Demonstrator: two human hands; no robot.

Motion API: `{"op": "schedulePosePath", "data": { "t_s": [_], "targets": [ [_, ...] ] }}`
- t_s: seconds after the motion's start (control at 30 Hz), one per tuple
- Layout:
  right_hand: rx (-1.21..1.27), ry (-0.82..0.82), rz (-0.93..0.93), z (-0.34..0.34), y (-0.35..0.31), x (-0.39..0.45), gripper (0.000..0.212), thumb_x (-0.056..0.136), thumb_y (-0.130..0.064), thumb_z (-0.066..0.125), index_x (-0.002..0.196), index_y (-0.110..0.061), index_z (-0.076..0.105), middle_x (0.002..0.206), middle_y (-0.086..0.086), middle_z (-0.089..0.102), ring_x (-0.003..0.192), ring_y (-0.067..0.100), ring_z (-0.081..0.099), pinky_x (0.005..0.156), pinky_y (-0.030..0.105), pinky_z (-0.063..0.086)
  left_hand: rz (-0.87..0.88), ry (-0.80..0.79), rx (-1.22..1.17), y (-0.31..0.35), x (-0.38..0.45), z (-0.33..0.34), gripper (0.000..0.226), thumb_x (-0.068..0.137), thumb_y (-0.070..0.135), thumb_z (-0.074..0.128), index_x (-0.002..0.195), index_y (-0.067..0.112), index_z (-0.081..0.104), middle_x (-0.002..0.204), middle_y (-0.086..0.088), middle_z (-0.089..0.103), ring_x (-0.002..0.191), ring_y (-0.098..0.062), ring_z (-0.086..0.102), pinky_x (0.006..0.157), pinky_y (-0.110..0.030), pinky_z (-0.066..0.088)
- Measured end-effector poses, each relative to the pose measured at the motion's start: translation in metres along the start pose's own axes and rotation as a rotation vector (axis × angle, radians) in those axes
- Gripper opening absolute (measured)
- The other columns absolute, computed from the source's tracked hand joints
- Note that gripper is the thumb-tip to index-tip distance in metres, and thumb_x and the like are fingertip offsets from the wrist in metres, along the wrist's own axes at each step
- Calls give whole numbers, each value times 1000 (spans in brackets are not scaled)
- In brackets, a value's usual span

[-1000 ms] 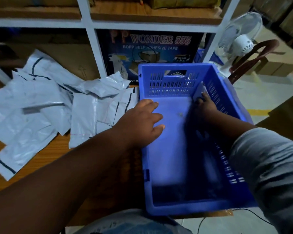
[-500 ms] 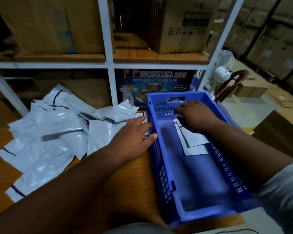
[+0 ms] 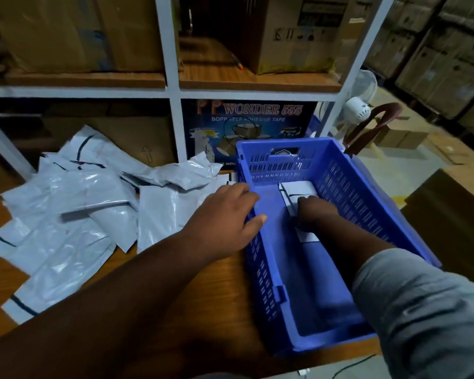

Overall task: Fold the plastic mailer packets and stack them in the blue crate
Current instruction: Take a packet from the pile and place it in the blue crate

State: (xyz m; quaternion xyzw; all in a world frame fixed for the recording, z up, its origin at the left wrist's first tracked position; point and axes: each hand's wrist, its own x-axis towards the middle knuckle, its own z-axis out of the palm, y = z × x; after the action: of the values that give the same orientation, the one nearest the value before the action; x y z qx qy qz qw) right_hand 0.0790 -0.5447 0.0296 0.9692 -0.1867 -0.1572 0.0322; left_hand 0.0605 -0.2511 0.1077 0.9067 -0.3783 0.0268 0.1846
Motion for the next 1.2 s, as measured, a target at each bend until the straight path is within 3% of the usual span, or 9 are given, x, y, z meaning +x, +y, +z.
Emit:
{"op": "schedulePosePath", "data": {
  "t_s": [0.1, 0.23, 0.37, 0.43, 0.67, 0.77, 0.93, 1.03, 1.2],
  "targets": [
    [-25, 47, -44, 2, -3, 16, 49, 96, -39, 59, 141, -21, 56, 142, 9, 60, 129, 34, 62, 103, 45, 51, 74, 15, 102, 15, 36, 2, 60, 101, 59, 39, 135, 16, 65, 133, -7, 61, 121, -31, 56, 100, -49, 50],
    [-46, 148, -93, 12, -4, 32, 34, 105, -28, 49, 137, -17, 55, 136, 10, 63, 124, 33, 64, 100, 45, 52, 68, -119, 166, 39, 74, 13, 63, 96, 60, 32, 124, 17, 69, 122, -5, 62, 113, -31, 58, 94, -48, 51],
    [-37, 195, -176, 13, 12, 36, 43, 111, -22, 40, 154, -19, 38, 139, 14, 59, 120, 36, 67, 88, 45, 55, 20, -242, 171, 54, 84, 36, 54, 96, 58, 39, 122, 23, 69, 122, -2, 60, 115, -30, 59, 96, -49, 51],
    [-33, 196, -224, 5, 23, 34, 40, 111, -23, 40, 151, -25, 41, 137, 17, 54, 116, 42, 66, 80, 46, 51, 9, -257, 209, 56, 84, 45, 47, 100, 56, 45, 123, 24, 70, 123, -1, 62, 116, -29, 60, 99, -46, 49],
    [38, 157, -184, -34, 53, 31, 45, 92, -18, 66, 136, -24, 59, 130, 15, 50, 107, 44, 66, 86, 49, 56, 24, -231, 275, 58, 87, 51, 44, 100, 58, 53, 127, 29, 70, 127, 2, 62, 117, -28, 61, 101, -46, 49],
    [-294, 159, -161, -24, 57, 26, 47, 100, -29, 60, 146, -22, 59, 146, 11, 45, 129, 36, 52, 94, 46, 49, 25, -238, 279, 57, 84, 52, 43, 102, 57, 52, 128, 27, 69, 128, 1, 61, 118, -29, 60, 103, -46, 47],
    [-626, 283, -345, -8, 43, 26, 44, 105, -34, 43, 143, -25, 62, 148, 10, 48, 135, 35, 44, 107, 52, 38, 36, -193, 287, 57, 83, 54, 43, 102, 56, 51, 126, 27, 70, 126, -2, 63, 115, -31, 61, 103, -47, 47],
    [-750, 169, -444, 12, 34, 34, 50, 111, -41, 38, 158, -28, 46, 164, 12, 36, 151, 35, 31, 124, 71, 13, 54, -200, 315, 56, 83, 56, 44, 103, 57, 48, 128, 27, 69, 127, -2, 62, 116, -31, 61, 104, -47, 46],
    [-999, -31, -427, 41, 31, 61, 54, 111, -44, 35, 159, -20, 46, 159, 5, 48, 151, 32, 32, 117, 76, -14, 66, -210, 327, 52, 82, 61, 45, 105, 55, 44, 128, 25, 68, 126, -2, 62, 115, -31, 61, 106, -49, 43]
  ]
}}
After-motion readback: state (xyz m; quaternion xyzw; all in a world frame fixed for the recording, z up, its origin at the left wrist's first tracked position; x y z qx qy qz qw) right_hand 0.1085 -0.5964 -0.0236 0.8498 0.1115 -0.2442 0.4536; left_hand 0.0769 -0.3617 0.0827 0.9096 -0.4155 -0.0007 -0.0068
